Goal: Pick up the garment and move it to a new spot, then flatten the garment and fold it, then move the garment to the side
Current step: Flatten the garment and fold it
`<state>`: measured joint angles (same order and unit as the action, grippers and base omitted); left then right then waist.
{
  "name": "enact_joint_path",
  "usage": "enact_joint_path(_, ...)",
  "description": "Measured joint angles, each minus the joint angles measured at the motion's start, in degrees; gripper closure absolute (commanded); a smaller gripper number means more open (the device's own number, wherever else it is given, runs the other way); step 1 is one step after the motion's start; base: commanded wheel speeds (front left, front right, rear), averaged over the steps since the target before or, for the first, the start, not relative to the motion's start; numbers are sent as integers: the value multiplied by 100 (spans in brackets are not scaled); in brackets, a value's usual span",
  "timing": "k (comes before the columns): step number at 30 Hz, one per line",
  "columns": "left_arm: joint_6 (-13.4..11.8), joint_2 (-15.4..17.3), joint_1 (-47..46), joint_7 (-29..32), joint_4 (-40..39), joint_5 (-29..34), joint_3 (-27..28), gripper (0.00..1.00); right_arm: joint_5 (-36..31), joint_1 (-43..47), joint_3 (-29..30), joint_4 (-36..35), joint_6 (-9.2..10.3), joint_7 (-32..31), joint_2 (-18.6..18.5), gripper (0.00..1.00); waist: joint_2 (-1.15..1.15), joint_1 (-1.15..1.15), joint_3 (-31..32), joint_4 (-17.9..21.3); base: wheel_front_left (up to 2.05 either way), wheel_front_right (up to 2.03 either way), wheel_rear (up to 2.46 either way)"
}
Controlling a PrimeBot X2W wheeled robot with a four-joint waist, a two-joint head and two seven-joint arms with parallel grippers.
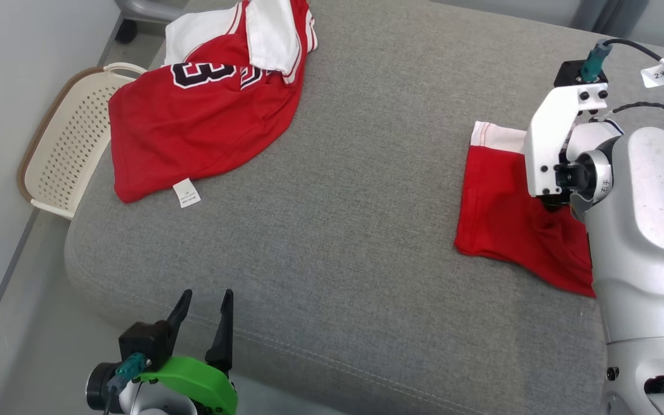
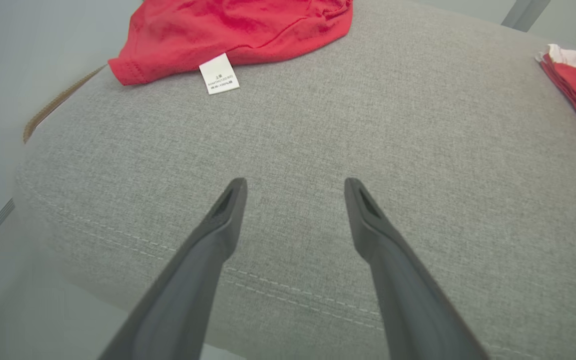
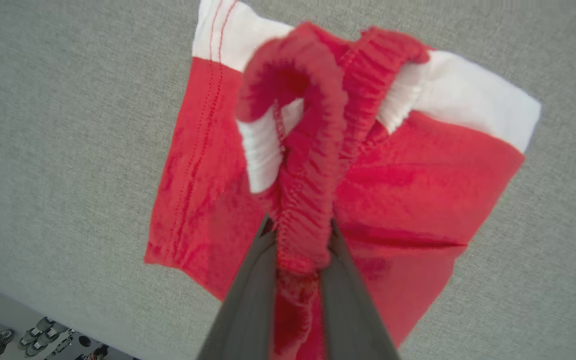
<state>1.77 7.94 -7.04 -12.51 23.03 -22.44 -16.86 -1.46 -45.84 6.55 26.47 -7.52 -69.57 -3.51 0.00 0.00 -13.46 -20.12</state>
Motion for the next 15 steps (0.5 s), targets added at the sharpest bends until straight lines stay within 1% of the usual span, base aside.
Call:
enact_joint_path(6,8,-14,9,-43,89,-13,-56,0,-113,-65,26,347,0,202,45,100,0,0,28,-190,0,0,0)
enact_joint_path(12,21,-33,9,-68,157,-13,-118,0,-227,-147,65,601,0,497,54,100,0,0,18,-296,0,0,0)
enact_joint_path(13,21,-36,9,-68,166,-13,-127,0,-202,-148,45,638,0,573,55,82,0,0,27,-304,0,0,0)
enact_joint_path(14,21,-36,9,-69,174,-14,-130,0,-144,-155,31,671,0,664,58,0,0,0,37,-309,0,0,0)
enact_joint_path(15,20,-35,9,-70,182,-14,-131,0,-91,-177,32,716,0,719,64,0,0,0,49,-310,0,0,0)
